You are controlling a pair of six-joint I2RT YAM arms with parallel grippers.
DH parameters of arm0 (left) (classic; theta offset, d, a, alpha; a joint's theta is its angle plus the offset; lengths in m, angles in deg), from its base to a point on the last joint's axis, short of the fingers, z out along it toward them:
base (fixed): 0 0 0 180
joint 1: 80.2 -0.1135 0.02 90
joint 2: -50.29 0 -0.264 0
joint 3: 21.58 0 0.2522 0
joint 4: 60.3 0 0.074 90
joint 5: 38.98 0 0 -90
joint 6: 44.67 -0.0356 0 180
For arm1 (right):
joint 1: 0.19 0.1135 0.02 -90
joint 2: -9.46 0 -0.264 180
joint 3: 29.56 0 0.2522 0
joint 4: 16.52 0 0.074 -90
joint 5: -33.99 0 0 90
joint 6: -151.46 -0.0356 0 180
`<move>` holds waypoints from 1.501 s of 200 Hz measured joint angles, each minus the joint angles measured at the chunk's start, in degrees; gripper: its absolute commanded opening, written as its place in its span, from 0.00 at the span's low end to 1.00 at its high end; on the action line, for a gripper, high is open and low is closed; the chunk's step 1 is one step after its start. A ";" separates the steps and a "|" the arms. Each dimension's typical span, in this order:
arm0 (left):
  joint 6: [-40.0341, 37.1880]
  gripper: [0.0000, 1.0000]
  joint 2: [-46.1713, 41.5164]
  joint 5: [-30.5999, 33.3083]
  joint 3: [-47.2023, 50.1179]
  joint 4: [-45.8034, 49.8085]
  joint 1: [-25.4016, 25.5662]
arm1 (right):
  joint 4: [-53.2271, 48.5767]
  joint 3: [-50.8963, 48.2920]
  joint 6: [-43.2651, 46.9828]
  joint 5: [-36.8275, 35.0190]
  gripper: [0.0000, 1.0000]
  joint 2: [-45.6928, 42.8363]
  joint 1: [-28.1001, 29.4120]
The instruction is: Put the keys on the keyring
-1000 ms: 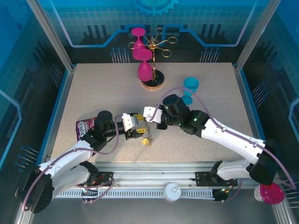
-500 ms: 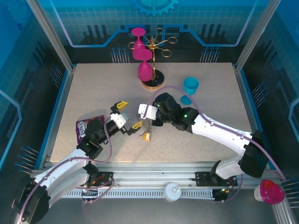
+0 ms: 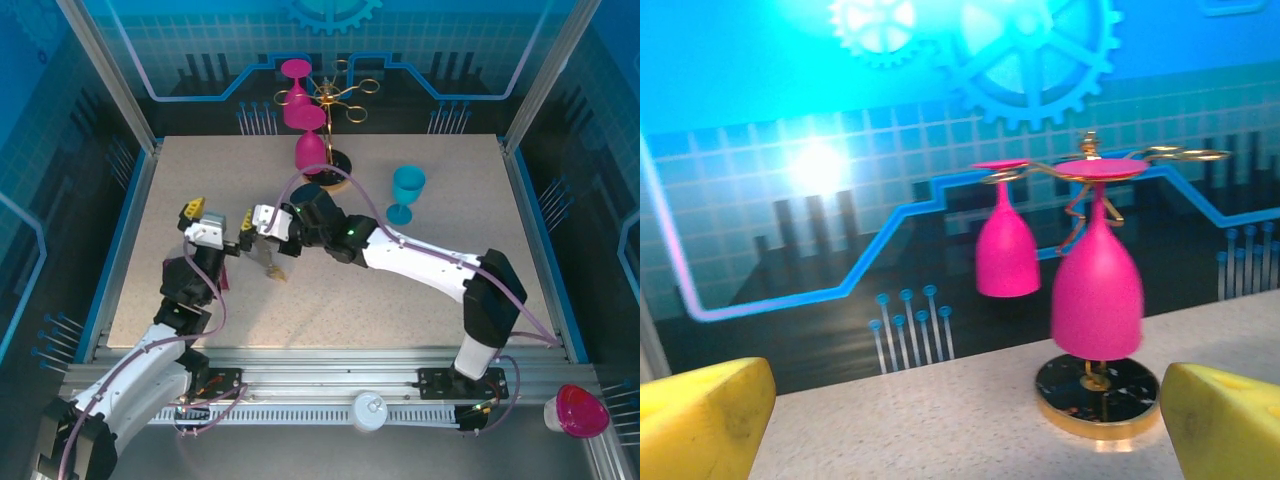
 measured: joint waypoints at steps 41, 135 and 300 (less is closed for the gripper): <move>1.22 0.99 -0.20 3.43 0.46 2.03 -0.68 | 2.08 -4.68 -1.60 3.08 0.00 1.84 -1.22; 3.72 0.99 0.07 4.04 0.46 2.14 -1.11 | -6.25 -22.38 4.74 -2.73 0.00 -0.48 -7.13; 3.76 0.99 1.36 4.33 0.46 3.87 -1.77 | -16.50 -32.83 12.85 -28.44 0.32 -6.21 -7.08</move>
